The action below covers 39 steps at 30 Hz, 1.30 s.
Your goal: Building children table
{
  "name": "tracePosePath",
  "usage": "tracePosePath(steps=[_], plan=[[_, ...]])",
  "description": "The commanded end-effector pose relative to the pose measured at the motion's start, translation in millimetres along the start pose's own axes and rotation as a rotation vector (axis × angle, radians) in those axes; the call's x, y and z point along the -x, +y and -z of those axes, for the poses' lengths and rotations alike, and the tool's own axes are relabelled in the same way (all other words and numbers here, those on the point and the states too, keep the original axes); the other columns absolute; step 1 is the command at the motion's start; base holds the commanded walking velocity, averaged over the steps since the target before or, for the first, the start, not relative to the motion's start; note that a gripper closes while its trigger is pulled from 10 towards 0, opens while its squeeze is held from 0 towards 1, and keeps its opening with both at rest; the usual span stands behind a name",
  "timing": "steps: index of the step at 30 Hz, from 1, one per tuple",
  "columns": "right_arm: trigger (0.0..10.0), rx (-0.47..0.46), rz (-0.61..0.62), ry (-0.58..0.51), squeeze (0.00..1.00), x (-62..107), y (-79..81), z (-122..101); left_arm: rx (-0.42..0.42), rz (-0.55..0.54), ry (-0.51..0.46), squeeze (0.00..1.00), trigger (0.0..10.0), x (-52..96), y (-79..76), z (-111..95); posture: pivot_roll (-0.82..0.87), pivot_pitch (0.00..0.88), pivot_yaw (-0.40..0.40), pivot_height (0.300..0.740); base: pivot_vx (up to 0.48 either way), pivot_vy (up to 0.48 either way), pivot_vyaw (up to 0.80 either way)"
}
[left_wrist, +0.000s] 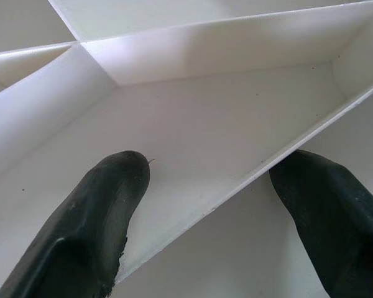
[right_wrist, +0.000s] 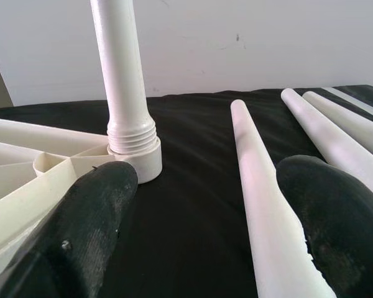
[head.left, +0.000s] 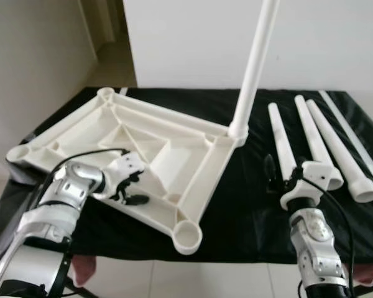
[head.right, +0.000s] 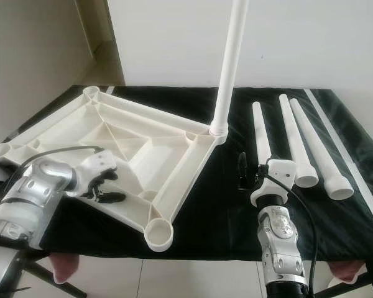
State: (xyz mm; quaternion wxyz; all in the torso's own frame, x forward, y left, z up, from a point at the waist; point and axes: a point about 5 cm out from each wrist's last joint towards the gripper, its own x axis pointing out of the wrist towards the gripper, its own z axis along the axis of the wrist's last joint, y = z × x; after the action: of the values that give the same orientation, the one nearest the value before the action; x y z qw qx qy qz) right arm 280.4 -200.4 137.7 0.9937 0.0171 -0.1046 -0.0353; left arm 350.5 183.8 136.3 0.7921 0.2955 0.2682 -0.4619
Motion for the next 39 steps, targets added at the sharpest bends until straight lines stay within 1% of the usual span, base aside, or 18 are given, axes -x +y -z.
tracePosePath(steps=[1,2,3,4,10,12,18,20,22,23,24,25,26,27,29,32,33,39], plan=[[10.0,0.01,0.0,0.006,0.0,0.4,-0.7,-0.4,0.05,-0.248,0.032,0.0,1.3,-7.9,4.7,7.6,0.0,0.0,0.019,0.74,0.0,0.0,0.0],[10.0,0.01,0.0,0.006,0.0,0.4,-0.7,-0.4,0.05,-0.248,0.032,0.0,1.3,-7.9,4.7,7.6,0.0,0.0,0.019,0.74,0.0,0.0,0.0],[10.0,0.01,0.001,0.006,0.0,-0.2,-0.6,-0.5,0.051,-0.246,0.024,0.0,6.6,-10.0,2.3,4.6,0.0,0.0,0.019,0.74,0.0,0.0,0.0],[10.0,0.01,0.001,0.005,0.0,-0.6,-0.4,-0.7,0.054,-0.246,0.017,0.0,10.0,-11.8,0.1,2.1,0.01,0.0,0.017,0.74,0.0,0.0,0.0],[10.0,0.008,0.002,0.0,0.0,-2.6,0.1,-1.6,0.087,-0.23,-0.044,0.0,10.0,-22.6,-13.7,-12.6,0.01,0.0,0.021,0.74,0.0,0.0,0.0],[10.0,0.008,0.002,0.0,0.0,-2.6,0.1,-1.6,0.087,-0.23,-0.044,0.0,10.0,-22.6,-13.7,-12.6,0.01,0.0,0.021,0.74,0.0,0.0,0.0],[10.0,0.008,0.005,-0.005,0.0,-5.0,0.3,-3.0,0.138,-0.209,-0.141,0.0,10.0,-25.0,-21.8,-29.9,0.01,0.0,0.021,0.74,0.0,0.0,0.0],[10.0,0.013,0.002,-0.005,0.0,-5.9,-1.0,-3.0,0.118,-0.123,-0.231,0.0,10.0,-17.6,-27.5,-38.9,0.01,0.0,0.015,0.74,0.0,0.0,0.0],[10.0,0.015,0.002,-0.005,0.0,-6.3,-1.6,-3.1,0.114,-0.095,-0.26,0.0,10.0,-14.7,-28.8,-41.6,0.01,0.0,0.015,0.74,0.0,0.0,0.0],[10.0,0.027,-0.005,-0.009,0.0,-7.1,-2.0,-4.0,0.1,-0.04,-0.307,0.0,10.0,-9.3,-31.8,-45.5,0.01,0.0,0.011,0.74,0.0,0.0,0.0],[10.0,0.027,-0.005,-0.009,0.0,-7.1,-2.0,-4.0,0.1,-0.04,-0.307,0.0,10.0,-9.3,-31.8,-45.5,0.01,0.0,0.011,0.74,0.0,0.0,0.0],[10.0,0.049,0.0,-0.018,0.0,-8.3,-3.2,-5.5,0.109,0.003,-0.377,0.0,10.0,-2.5,-32.2,-51.3,0.01,0.0,0.011,0.74,0.0,0.0,0.0],[10.0,0.049,0.0,-0.018,0.0,-8.3,-3.2,-5.5,0.109,0.003,-0.377,0.0,10.0,-2.5,-32.2,-51.3,0.01,0.0,0.011,0.74,0.0,0.0,0.0],[10.0,0.076,0.011,-0.027,0.0,-9.7,-4.6,-7.0,0.121,0.03,-0.434,0.0,10.0,3.4,-32.0,-56.8,0.01,0.0,0.008,0.74,0.0,0.0,0.0],[10.0,0.095,0.024,-0.034,0.0,-10.7,-5.8,-7.9,0.125,0.042,-0.475,0.0,10.0,7.6,-31.5,-61.0,0.01,0.0,0.007,0.74,0.0,0.0,0.0],[10.0,0.131,0.11,-0.031,0.0,-14.0,-11.0,-8.2,0.2,0.002,-0.612,0.0,10.0,11.4,-26.3,-80.2,0.01,0.0,0.0,0.74,0.0,0.0,0.0],[10.0,0.139,0.158,-0.007,0.0,-14.9,-13.2,-5.4,0.218,-0.027,-0.656,0.0,10.0,7.5,-27.3,-88.5,0.01,0.0,-0.003,0.74,0.0,0.0,0.0],[10.0,0.118,0.186,0.013,0.0,-14.2,-14.1,-2.8,0.243,-0.066,-0.679,0.0,10.0,0.7,-29.9,-94.0,0.0,0.0,-0.009,0.74,0.0,0.0,0.0]])
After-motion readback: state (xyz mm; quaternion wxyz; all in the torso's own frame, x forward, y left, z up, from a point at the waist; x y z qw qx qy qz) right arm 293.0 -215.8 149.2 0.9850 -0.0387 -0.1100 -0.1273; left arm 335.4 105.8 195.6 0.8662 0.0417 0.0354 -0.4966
